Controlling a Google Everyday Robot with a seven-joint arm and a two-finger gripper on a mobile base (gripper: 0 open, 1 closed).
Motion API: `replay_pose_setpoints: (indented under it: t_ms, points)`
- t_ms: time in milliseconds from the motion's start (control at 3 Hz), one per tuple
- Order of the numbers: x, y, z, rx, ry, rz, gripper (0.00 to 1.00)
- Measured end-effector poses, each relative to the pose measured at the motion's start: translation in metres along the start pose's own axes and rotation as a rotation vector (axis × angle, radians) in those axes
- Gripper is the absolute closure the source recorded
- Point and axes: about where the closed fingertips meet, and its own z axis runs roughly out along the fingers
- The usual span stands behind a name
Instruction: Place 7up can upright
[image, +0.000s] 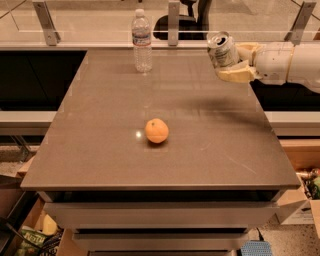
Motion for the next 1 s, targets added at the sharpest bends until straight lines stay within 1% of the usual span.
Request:
replay_pose_setpoints:
  t_ms: [333,667,1000]
  points:
    - [0.006,-0.002,0.005,-0.009,-0.035,0.155,1.00]
    - [0.013,-0.002,0.007,-0.048,-0.021,0.273,1.00]
    - [0.023,0.004,0.007,-0.065,-0.022,0.375,1.00]
